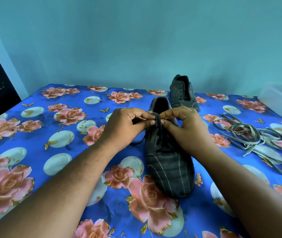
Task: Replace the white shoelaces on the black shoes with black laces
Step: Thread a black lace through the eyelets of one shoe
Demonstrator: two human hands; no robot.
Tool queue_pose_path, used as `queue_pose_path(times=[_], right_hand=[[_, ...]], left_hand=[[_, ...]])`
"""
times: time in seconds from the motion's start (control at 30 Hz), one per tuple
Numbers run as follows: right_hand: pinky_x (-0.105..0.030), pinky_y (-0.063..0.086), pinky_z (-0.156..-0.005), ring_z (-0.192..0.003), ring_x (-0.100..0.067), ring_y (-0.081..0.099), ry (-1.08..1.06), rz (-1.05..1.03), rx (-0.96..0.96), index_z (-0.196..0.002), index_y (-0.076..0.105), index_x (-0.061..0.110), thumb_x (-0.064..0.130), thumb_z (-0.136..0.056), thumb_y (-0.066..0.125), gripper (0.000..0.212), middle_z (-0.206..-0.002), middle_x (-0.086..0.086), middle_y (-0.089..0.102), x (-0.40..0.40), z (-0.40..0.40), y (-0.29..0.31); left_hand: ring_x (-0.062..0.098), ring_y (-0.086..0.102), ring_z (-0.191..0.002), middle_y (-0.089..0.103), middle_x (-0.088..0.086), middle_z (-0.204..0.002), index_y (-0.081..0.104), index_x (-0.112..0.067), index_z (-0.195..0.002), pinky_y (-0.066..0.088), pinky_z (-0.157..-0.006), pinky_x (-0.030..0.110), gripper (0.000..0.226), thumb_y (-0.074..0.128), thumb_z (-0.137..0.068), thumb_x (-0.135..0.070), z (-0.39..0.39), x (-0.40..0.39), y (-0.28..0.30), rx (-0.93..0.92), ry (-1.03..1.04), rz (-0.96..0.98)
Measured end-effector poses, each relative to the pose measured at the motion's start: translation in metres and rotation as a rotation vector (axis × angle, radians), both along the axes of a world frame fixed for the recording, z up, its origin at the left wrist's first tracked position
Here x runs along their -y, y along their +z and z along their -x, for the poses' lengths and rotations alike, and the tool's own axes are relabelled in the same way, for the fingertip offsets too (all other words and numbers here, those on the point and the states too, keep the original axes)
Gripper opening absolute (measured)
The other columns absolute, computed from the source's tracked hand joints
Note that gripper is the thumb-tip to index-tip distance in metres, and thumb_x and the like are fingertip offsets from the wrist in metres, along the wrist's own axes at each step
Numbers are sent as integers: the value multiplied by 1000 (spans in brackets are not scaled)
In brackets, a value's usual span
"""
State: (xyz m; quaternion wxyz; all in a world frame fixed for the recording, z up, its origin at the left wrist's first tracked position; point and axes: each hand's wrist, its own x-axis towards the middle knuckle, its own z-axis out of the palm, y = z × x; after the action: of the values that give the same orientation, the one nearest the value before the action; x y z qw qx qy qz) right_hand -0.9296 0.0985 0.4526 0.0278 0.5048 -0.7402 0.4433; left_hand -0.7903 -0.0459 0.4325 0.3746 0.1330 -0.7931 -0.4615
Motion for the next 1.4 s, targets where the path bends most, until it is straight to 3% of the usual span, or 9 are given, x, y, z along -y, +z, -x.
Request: queue_pose_path(times=[0.27, 0.4, 0.47, 0.6, 0.8, 0.9, 1.07, 1.2, 1.4], right_hand=[[-55, 42, -95, -110, -17, 47, -9, 7, -95, -85, 68, 42, 34, -87, 73, 9, -89, 18, 60, 1, 2, -4], [-52, 41, -101, -112, -15, 46, 62, -19, 17, -83, 67, 45, 30, -90, 73, 18, -90, 18, 62, 4, 5, -7], [-46, 39, -104, -113, -13, 46, 79, -26, 42, -83, 67, 47, 30, -90, 74, 19, -91, 19, 63, 3, 7, -6], [-24, 38, -100, -116, -14, 48, 116, -32, 37, -87, 68, 46, 33, -94, 70, 15, -98, 15, 67, 1, 12, -3], [-38, 42, -102, -114, -16, 52, 130, -6, -41, -113, 69, 42, 34, -100, 61, 18, -98, 13, 65, -5, 37, -4], [-40, 45, -100, -110, -20, 55, 163, -35, -42, -114, 67, 46, 42, -97, 59, 20, -89, 10, 58, -5, 42, -9], [-46, 46, -99, -105, -23, 57, 189, -16, -30, -115, 66, 45, 48, -94, 56, 24, -87, 9, 54, -1, 43, -12], [-45, 46, -99, -104, -22, 57, 192, -12, -21, -114, 66, 45, 45, -94, 57, 22, -87, 10, 53, -1, 43, -14], [-42, 47, -96, -99, -22, 56, 197, -13, -30, -113, 66, 45, 45, -94, 56, 22, -86, 9, 51, 1, 44, -14]], left_hand=[[15, 75, -98, 79, -8, -102, 80, -26, -93, 57, -96, 49, 16, 83, -83, -14, 1, 1, -1, 22, -17, -22], [5, 73, -84, 79, -11, -98, 78, -29, -89, 56, -74, 28, 16, 82, -85, -14, 1, 0, 1, 62, 6, -17], [0, 68, -74, 78, -13, -96, 76, -30, -87, 48, -64, 19, 15, 80, -87, -16, 0, -2, 3, 81, 19, -7], [6, 67, -81, 74, -12, -93, 72, -36, -86, 50, -64, 28, 14, 76, -91, -23, -1, -3, 4, 105, 37, 57], [5, 63, -77, 72, -11, -101, 69, -25, -89, 48, -66, 21, 10, 68, -97, -19, -3, -7, 8, 126, 12, -18], [18, 63, -77, 72, -6, -103, 70, -22, -91, 51, -63, 32, 8, 67, -98, -20, -6, -8, 11, 149, 23, -123], [-4, 59, -80, 68, -4, -111, 69, -16, -93, 52, -71, 25, 5, 67, -97, -16, -7, -10, 14, 148, 37, -153], [-3, 57, -73, 70, -2, -92, 73, -18, -99, 49, -73, 23, 9, 71, -94, -25, -8, -10, 14, 158, 9, -258], [12, 62, -85, 71, -8, -96, 73, -24, -90, 49, -71, 23, 2, 74, -92, -25, -3, -13, 11, 124, 35, -117]])
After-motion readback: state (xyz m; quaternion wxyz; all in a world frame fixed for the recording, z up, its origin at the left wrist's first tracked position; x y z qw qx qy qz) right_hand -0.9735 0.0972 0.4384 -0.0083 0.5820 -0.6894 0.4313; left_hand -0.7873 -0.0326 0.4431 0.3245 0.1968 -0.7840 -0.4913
